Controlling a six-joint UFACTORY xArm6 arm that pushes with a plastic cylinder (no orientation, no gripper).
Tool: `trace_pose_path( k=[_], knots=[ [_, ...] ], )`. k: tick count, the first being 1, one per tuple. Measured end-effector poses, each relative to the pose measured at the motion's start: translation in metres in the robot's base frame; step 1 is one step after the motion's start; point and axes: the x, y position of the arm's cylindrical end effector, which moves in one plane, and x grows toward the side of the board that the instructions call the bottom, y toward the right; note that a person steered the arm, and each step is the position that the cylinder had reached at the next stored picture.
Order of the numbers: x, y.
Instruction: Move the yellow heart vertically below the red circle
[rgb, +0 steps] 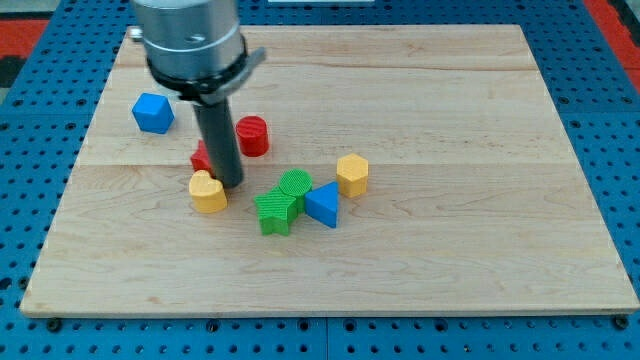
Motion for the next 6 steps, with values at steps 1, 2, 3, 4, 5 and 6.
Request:
trace_pose_path(
  k=[1, 2, 3, 4, 5, 6],
  knots=[
    [-0.037, -0.043],
    [-0.016, -0.085],
    [-0.05, -0.113],
    [-0.073, -0.033],
    [-0.025, -0.088],
    [0.014, 0.002]
  ],
)
